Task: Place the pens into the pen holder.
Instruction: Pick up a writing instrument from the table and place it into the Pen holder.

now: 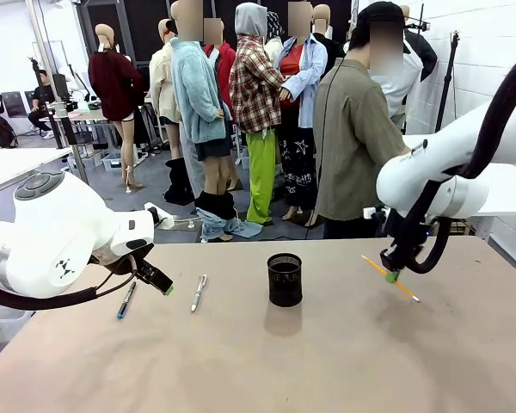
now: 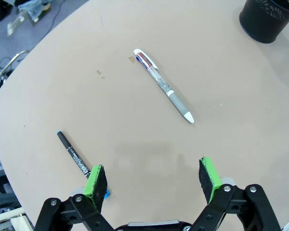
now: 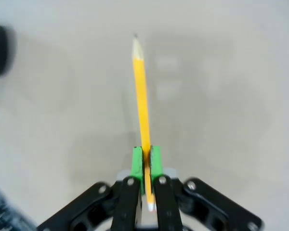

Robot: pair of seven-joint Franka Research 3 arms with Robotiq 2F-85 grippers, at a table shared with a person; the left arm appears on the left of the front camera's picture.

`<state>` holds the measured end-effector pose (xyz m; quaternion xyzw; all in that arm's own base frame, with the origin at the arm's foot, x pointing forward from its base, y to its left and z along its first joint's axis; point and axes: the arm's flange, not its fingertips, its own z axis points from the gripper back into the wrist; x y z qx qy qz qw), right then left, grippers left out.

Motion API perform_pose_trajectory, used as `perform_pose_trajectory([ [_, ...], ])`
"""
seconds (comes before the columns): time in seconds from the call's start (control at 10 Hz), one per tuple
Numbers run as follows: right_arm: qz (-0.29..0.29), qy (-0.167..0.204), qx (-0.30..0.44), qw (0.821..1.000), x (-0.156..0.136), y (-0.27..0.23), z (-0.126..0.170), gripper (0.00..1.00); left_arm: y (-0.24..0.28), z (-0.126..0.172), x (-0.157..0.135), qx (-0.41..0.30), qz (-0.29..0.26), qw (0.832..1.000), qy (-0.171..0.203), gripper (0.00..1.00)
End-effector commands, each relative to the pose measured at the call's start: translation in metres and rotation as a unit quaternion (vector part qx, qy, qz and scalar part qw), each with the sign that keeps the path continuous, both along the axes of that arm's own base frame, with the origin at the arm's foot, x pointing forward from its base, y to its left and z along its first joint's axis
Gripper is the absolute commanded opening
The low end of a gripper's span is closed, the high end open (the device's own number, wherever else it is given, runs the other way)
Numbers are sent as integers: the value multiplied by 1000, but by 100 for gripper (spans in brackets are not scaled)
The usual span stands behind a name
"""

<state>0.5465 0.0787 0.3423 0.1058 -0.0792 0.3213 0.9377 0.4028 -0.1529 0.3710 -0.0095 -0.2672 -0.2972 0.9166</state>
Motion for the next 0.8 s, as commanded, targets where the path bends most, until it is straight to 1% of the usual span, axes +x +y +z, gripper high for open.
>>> perform_pose_trajectory([
  [0.0,116,-34,89,989,-25,-3,21,0,2,0,0,-1,2,1000,0,100],
  [0.1,162,-66,118,977,-30,9,36,0,2,0,0,-1,2,1000,0,100],
  [0.2,195,-98,154,964,-35,17,47,0,2,0,0,-1,2,1000,0,100],
  [0.4,263,-162,249,918,-41,32,65,0,2,0,0,-1,2,1000,0,100],
  [0.5,287,-189,292,893,-42,44,72,0,2,0,0,-1,2,1000,0,100],
  [0.6,290,-210,332,873,-40,60,79,0,2,0,0,-1,2,1000,0,100],
  [0.7,295,-223,360,856,-38,73,81,0,2,0,0,-1,2,1000,0,100],
])
